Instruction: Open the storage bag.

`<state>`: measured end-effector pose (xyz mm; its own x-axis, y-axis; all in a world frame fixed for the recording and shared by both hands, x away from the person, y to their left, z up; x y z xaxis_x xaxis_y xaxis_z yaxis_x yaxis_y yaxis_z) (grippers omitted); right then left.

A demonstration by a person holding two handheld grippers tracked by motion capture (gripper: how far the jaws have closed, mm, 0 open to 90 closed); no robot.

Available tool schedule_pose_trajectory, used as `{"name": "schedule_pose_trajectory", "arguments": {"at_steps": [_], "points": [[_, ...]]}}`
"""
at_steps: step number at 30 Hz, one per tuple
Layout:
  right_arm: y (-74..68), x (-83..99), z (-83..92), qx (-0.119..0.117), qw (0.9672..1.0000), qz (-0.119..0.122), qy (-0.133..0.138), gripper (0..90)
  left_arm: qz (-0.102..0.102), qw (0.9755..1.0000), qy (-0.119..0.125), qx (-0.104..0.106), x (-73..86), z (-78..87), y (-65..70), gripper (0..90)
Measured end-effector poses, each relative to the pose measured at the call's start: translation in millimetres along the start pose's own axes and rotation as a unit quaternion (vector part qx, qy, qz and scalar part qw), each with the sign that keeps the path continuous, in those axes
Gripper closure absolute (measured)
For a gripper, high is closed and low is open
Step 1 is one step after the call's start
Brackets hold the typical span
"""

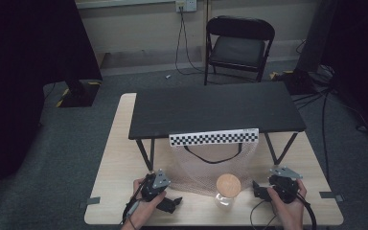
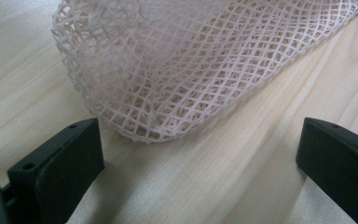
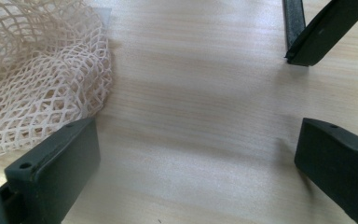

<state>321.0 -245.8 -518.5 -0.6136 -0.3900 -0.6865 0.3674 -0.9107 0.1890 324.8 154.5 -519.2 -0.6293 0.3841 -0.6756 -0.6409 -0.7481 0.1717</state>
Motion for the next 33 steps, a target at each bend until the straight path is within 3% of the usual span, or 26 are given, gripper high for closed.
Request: {"name": "schedule_pose_trajectory", "arguments": {"at_steps": [14, 18, 21, 24, 26, 33], "points": [[-0.1, 0.0, 0.0, 0.0, 1.0, 0.0, 0.0, 0.0, 0.002, 0.9999, -0.01, -0.004, -2.1, 1.8, 1.2, 2.1], [-0.2, 0.0, 0.0, 0.0, 1.0, 0.0, 0.0, 0.0, -0.004, 1.0, 0.0, -0.007, -2.8, 7.7, 1.5, 3.3], [-0.1, 0.0, 0.0, 0.0, 1.0, 0.0, 0.0, 0.0, -0.008, 0.9999, 0.012, 0.002, -4.8, 12.7, 3.5, 3.1], [-0.1, 0.0, 0.0, 0.0, 1.0, 0.0, 0.0, 0.0, -0.029, 0.9994, 0.015, 0.014, -5.5, 18.9, 8.0, 3.0], [-0.2, 0.0, 0.0, 0.0, 1.0, 0.0, 0.0, 0.0, -0.032, 0.9991, 0.014, 0.022, -5.9, 21.0, 11.0, 2.9], [-0.2, 0.0, 0.0, 0.0, 1.0, 0.0, 0.0, 0.0, -0.058, 0.9979, 0.009, 0.026, -8.9, 26.5, 21.0, 3.1]]}}
Point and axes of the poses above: each handheld gripper's, and its own axes: z roughly backward along the jaws, x roughly out of its underside, y roughly to its right, the point moved 1 cm from there along -z, roughly forward along the jaws, and after that the axes turned 14 degrees about z, right-handed, at the moved point
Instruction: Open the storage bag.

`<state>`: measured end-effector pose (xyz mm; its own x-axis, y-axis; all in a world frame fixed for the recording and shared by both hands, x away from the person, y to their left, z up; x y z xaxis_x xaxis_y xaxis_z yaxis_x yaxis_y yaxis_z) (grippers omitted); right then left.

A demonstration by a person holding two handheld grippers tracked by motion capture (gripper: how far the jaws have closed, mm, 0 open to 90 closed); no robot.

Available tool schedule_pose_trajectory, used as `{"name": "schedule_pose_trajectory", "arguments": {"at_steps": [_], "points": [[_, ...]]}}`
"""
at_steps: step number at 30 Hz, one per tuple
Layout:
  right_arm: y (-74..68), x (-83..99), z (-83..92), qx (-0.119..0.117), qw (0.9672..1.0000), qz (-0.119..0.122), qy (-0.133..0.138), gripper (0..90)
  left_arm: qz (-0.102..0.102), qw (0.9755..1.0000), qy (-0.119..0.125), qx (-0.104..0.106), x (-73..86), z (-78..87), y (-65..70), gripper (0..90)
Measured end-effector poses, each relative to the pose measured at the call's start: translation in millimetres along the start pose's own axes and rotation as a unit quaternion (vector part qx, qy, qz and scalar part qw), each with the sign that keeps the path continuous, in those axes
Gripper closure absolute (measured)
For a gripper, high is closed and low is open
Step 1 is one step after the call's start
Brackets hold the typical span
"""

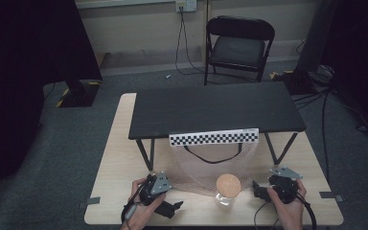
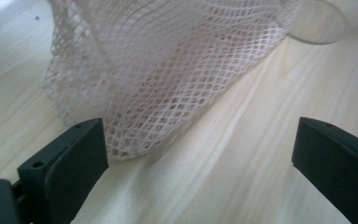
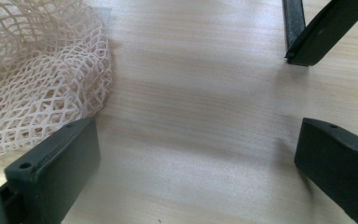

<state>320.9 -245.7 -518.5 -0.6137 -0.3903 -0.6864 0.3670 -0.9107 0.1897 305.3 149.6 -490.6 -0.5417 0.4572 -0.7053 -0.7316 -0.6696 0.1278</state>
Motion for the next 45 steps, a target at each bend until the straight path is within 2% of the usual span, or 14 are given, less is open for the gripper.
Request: {"name": "schedule_pose_trajectory", "arguments": {"at_steps": [2, 5, 7, 9, 11, 14, 20, 22, 27, 31, 33, 39, 42, 45], "points": [[0.0, 0.0, 0.0, 0.0, 1.0, 0.0, 0.0, 0.0, 0.001, 1.0, 0.001, 0.0, -0.2, -0.4, 1.2, 3.2], [-0.2, 0.0, 0.1, 0.001, 1.0, 0.0, 0.0, 0.0, -0.007, 0.9999, -0.01, 0.011, -0.8, -1.1, 3.9, 3.4], [-0.2, 0.0, 0.1, 0.001, 1.0, -0.001, 0.0, 0.0, -0.018, 0.9997, -0.015, 0.01, -1.4, -1.8, 6.2, 3.4], [-0.2, 0.0, 0.1, 0.001, 1.0, -0.001, 0.0, 0.0, -0.02, 0.9997, -0.016, 0.004, -1.6, -3.0, 9.7, 3.5], [-0.2, 0.0, 0.1, 0.001, 1.0, -0.001, 0.0, 0.0, -0.036, 0.9991, -0.021, 0.007, -3.3, -4.8, 16.1, 3.6], [-0.2, 0.0, 0.1, 0.001, 1.0, -0.001, 0.0, 0.0, -0.048, 0.9986, -0.022, 0.01, -6.4, -4.4, 19.7, 3.5], [-0.2, 0.0, 0.1, 0.001, 1.0, -0.001, 0.0, 0.0, -0.067, 0.9973, -0.008, 0.028, -16.4, -3.5, 25.0, 3.4], [-0.2, 0.0, 0.1, 0.001, 1.0, -0.001, 0.0, 0.0, -0.073, 0.9969, 0.001, 0.028, -20.4, -3.3, 27.4, 3.4], [-0.2, 0.0, 0.1, 0.001, 1.0, -0.001, 0.0, 0.0, -0.096, 0.9946, 0.016, 0.036, -31.4, 1.2, 31.8, 3.6], [-0.2, 0.0, 0.1, 0.001, 1.0, -0.001, 0.0, 0.0, -0.123, 0.9914, 0.024, 0.038, -39.4, 4.0, 34.6, 3.3], [-0.2, 0.0, 0.1, 0.001, 1.0, -0.001, 0.0, 0.0, -0.127, 0.9905, 0.028, 0.044, -43.0, 5.0, 35.9, 3.3], [-0.2, 0.0, 0.1, 0.001, 1.0, -0.001, 0.0, 0.0, -0.149, 0.9871, 0.025, 0.053, -53.1, 4.6, 40.2, 3.3], [-0.2, 0.0, 0.1, 0.001, 1.0, -0.001, 0.0, 0.0, -0.152, 0.9858, 0.019, 0.068, -56.0, 2.2, 42.9, 3.1], [-0.2, 0.0, 0.1, 0.001, 1.0, -0.001, 0.0, 0.0, -0.164, 0.9841, 0.013, 0.067, -58.1, 0.6, 46.7, 3.2]]}}
Point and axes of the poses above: each handheld gripper's, and its own axes: z roughly backward along the jaws, x roughly out of its underside, y roughly to its right, the point moved 1 cm from there along -z, roughly forward along the jaws, and after that the axes turned 14 degrees about z, right-handed, at the moved point
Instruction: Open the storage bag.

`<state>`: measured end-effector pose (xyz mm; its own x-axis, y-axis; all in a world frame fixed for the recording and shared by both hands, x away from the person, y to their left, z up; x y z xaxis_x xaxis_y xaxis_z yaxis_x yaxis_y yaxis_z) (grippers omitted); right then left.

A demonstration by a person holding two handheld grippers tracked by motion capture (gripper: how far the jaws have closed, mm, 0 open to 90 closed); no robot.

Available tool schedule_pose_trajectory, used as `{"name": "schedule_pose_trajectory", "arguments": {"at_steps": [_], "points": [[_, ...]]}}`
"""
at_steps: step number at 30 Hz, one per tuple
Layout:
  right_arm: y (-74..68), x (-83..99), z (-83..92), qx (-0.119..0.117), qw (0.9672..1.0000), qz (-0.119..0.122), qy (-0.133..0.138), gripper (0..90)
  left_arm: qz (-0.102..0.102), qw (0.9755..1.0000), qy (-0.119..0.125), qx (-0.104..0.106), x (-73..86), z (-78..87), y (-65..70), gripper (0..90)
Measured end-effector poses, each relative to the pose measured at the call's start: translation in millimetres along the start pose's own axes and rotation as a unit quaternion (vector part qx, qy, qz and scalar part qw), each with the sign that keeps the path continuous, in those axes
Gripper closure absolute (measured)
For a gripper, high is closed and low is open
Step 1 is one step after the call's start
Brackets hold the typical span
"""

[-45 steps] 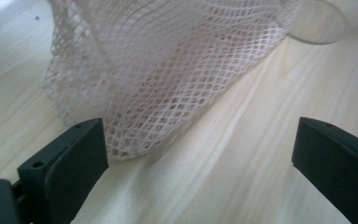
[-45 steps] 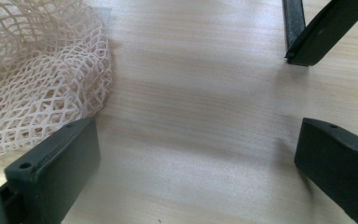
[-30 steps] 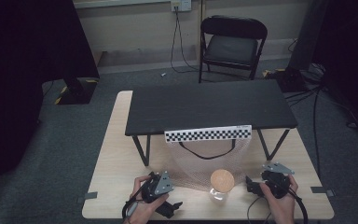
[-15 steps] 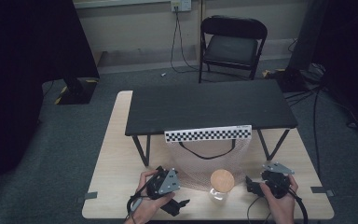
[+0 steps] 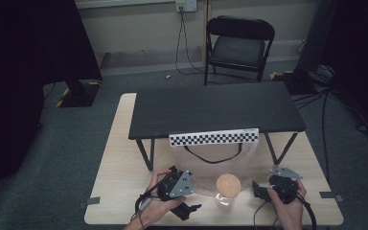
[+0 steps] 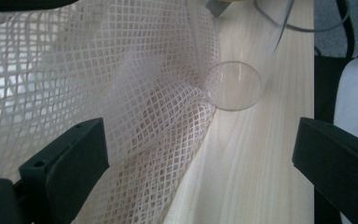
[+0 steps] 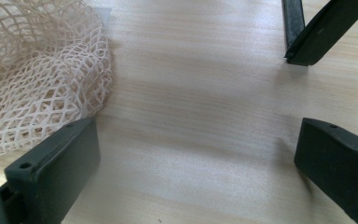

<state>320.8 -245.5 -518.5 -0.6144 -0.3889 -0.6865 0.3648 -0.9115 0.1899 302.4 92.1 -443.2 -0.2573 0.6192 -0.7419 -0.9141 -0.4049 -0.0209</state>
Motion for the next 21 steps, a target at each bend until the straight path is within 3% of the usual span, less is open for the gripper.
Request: {"name": "schedule_pose_trajectory", "arguments": {"at_steps": [12, 17, 18, 21], "points": [[-0.1, 0.0, 0.0, 0.0, 1.0, 0.0, 0.0, 0.0, -0.032, 0.9994, 0.0, 0.01, -19.4, 1.5, 0.0, 3.1], [0.0, 0.0, 0.0, 0.0, 1.0, 0.0, 0.0, 0.0, -0.046, 0.9988, 0.017, 0.001, -32.5, 6.2, -5.1, 3.0], [-0.1, 0.0, 0.0, 0.0, 1.0, 0.0, 0.0, 0.0, -0.05, 0.9984, 0.024, 0.013, -38.6, 7.8, -7.4, 2.9], [-0.1, 0.0, 0.0, 0.0, 1.0, 0.0, 0.0, 0.0, -0.063, 0.9975, 0.03, 0.009, -46.6, 9.5, -10.0, 3.0]]}}
Point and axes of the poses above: each handheld gripper's, and its own axes: z roughly backward along the jaws, x roughly out of its underside, y roughly to its right, the point moved 1 cm from there along -z, roughly forward along the jaws, and after that the axes turned 14 degrees about z, right-handed, at the moved point
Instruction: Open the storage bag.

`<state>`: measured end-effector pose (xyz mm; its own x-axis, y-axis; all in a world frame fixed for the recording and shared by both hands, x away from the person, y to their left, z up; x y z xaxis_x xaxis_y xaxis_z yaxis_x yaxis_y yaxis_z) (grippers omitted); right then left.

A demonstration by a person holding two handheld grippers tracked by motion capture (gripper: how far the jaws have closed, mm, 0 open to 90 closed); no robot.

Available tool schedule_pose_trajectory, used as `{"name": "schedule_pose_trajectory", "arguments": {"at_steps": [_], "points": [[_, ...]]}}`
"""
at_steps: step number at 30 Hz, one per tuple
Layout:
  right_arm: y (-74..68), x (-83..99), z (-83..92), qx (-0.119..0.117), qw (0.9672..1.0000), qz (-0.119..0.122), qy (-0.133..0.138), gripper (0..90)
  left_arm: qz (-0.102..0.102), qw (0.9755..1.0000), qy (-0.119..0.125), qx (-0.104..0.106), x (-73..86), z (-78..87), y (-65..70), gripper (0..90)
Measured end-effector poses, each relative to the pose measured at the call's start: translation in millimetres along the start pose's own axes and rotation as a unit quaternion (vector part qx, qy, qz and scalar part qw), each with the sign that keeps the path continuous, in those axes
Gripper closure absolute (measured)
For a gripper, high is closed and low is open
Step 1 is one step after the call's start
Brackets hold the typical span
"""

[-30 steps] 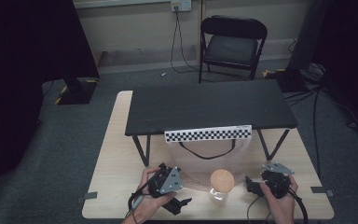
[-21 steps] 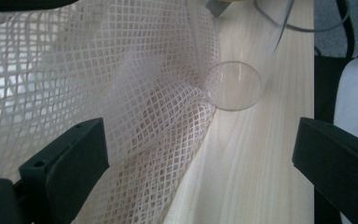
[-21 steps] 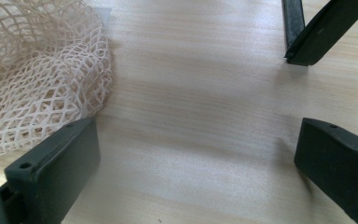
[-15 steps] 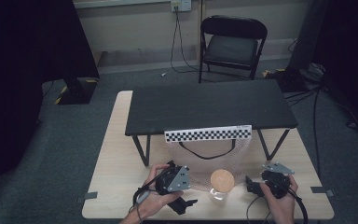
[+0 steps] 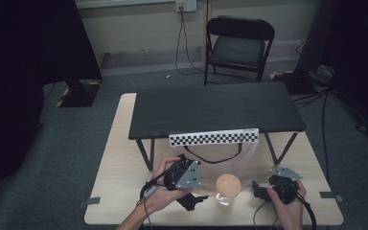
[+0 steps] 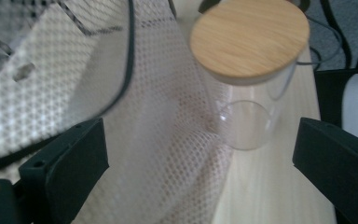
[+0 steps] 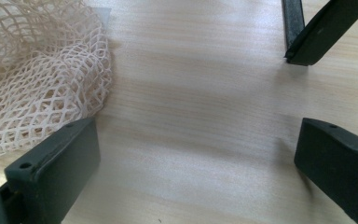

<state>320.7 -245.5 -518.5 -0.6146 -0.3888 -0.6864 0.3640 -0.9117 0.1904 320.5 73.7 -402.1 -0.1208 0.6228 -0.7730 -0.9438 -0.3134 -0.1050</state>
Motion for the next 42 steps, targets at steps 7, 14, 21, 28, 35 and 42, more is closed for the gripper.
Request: {"name": "schedule_pose_trajectory", "arguments": {"at_steps": [7, 14, 21, 28, 35, 42], "points": [[0.0, 0.0, 0.0, 0.0, 1.0, 0.0, 0.0, 0.0, -0.013, 0.9996, 0.016, 0.02, -17.2, -3.5, -13.4, 3.0], [0.0, 0.0, 0.0, 0.0, 1.0, 0.0, 0.0, 0.0, -0.024, 0.9991, 0.008, 0.035, -22.9, -14.3, -24.5, 3.2], [0.1, 0.0, 0.0, -0.001, 1.0, 0.0, 0.0, 0.0, -0.041, 0.9982, -0.023, 0.037, -18.1, -25.4, -27.2, 4.9], [0.1, 0.0, 0.0, -0.001, 1.0, 0.0, 0.0, 0.0, -0.051, 0.9964, -0.068, 0.009, -10.7, -36.7, -27.4, 4.7], [0.1, 0.0, 0.0, -0.001, 1.0, 0.0, 0.0, 0.0, -0.048, 0.9923, -0.108, 0.037, -9.6, -43.9, -19.8, 0.5], [0.1, 0.1, 0.0, -0.001, 1.0, 0.0, 0.0, 0.0, -0.031, 0.9887, -0.126, 0.075, -12.8, -35.5, -12.1, 0.6]]}}
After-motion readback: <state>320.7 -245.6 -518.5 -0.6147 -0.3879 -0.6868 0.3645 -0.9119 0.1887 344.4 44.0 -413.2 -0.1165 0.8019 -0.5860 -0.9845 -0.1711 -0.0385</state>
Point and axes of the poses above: each handheld gripper's, and its own axes: z roughly backward along the jaws, x roughly out of its underside, y roughly to its right, the point moved 1 cm from there along -z, roughly forward along the jaws, and after that the axes turned 14 degrees about z, right-handed, at the moved point
